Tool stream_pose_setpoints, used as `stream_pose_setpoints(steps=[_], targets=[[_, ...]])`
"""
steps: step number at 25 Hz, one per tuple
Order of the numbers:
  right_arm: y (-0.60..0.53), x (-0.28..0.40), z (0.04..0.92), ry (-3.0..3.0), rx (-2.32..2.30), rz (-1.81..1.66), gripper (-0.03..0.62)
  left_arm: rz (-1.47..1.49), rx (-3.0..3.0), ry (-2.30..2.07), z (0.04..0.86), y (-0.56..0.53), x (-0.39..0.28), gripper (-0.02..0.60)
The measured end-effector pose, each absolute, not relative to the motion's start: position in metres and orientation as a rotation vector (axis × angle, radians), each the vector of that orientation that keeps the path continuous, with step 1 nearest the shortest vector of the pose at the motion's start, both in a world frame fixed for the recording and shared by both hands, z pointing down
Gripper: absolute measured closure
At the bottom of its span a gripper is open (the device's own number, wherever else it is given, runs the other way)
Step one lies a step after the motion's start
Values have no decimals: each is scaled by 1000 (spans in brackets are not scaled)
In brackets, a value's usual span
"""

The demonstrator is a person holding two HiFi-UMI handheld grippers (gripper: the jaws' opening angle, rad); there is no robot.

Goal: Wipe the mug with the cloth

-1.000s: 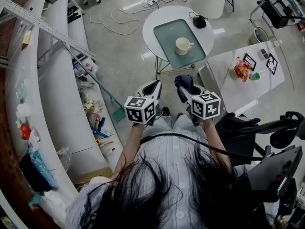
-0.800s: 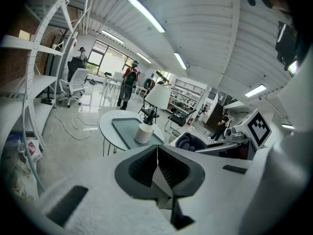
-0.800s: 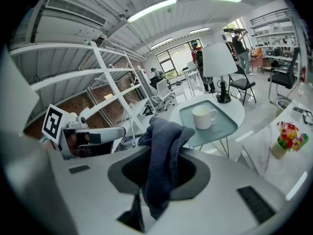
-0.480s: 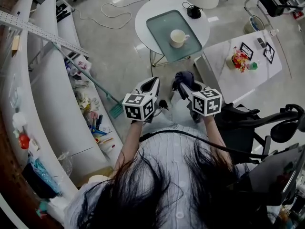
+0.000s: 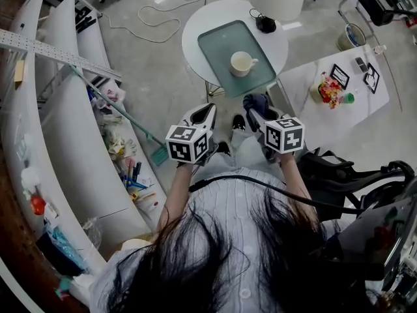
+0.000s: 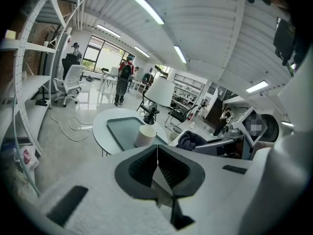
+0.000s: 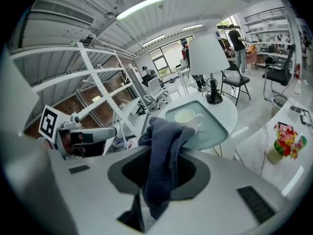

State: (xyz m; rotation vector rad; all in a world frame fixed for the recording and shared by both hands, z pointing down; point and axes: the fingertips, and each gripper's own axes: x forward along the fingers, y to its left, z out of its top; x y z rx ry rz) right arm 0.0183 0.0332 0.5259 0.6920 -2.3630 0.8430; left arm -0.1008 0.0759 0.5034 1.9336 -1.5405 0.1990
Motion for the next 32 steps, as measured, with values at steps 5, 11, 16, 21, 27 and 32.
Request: stream_pose_setpoints(steps=[5,11,16,21,27,32], targets=[[-4,21,535,-2341,679,848,500,247,1956,-1514,507,35,-96,563],[-44,23,550,-2317,660,851,500,282,1961,-1506,508,-13,-94,563],[-78,29,558,-2312,670,850,500,367,1956,-1515,510,-40,-94,563],[-101,30,568,-2300,673,869,500,404,1943,-1491,518,-45,-92,563],[-110,26,580,-2263,688,893,500,476,1959,-1446,524,-50,-102,563],[-118,22,585,-2233,734,912,500,562,2020,-1361,530,-77,-110,562]])
